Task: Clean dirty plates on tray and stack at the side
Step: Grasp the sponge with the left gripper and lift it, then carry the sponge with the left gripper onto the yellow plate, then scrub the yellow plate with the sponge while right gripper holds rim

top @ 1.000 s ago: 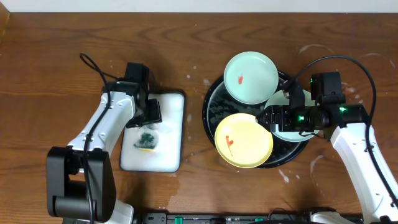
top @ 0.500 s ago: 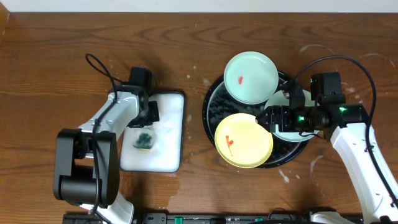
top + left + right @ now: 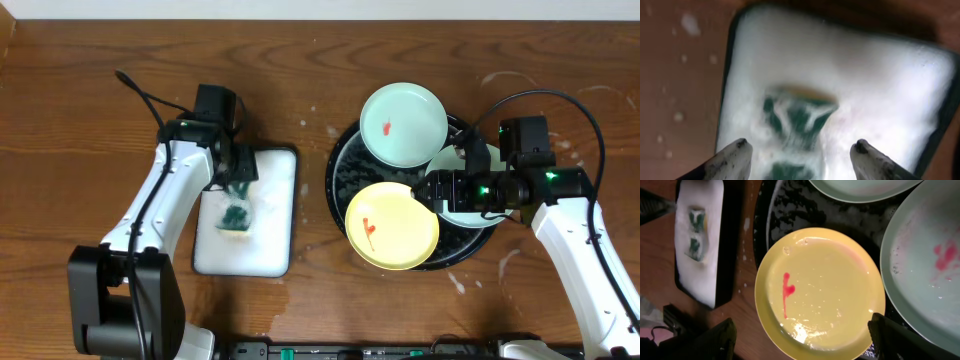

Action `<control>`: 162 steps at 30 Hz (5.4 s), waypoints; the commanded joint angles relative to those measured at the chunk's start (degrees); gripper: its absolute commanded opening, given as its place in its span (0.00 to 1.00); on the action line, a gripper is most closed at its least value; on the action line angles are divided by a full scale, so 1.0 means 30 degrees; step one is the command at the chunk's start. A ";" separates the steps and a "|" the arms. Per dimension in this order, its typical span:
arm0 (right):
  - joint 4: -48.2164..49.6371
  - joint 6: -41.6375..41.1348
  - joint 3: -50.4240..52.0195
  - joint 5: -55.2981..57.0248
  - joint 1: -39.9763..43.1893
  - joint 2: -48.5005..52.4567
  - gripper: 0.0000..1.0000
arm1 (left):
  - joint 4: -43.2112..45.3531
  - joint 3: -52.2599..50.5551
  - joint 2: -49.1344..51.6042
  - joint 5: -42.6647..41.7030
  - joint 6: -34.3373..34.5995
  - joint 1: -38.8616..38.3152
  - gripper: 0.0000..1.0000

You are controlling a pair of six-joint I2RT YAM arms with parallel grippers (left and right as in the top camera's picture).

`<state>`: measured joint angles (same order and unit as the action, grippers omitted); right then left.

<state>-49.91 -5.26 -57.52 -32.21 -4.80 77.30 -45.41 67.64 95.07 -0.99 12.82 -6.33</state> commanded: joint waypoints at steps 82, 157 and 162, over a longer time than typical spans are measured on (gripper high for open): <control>0.9151 -0.7657 0.5319 1.1577 -0.3191 0.4670 0.02 | 0.3373 -0.0044 0.0211 -0.3395 0.6113 -1.0397 0.07; 0.8990 -0.7074 0.5319 1.1205 -0.3184 0.4670 0.01 | 0.0539 0.4699 1.0098 0.1836 0.9107 -1.1089 0.08; 0.8976 -0.7074 0.5319 1.1213 -0.3184 0.4670 0.01 | 0.0364 0.5217 1.0098 0.5945 0.8888 -1.1169 0.07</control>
<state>-22.41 -27.83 -42.22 -3.05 -14.50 90.32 -42.30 86.17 120.42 -7.18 40.05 -41.87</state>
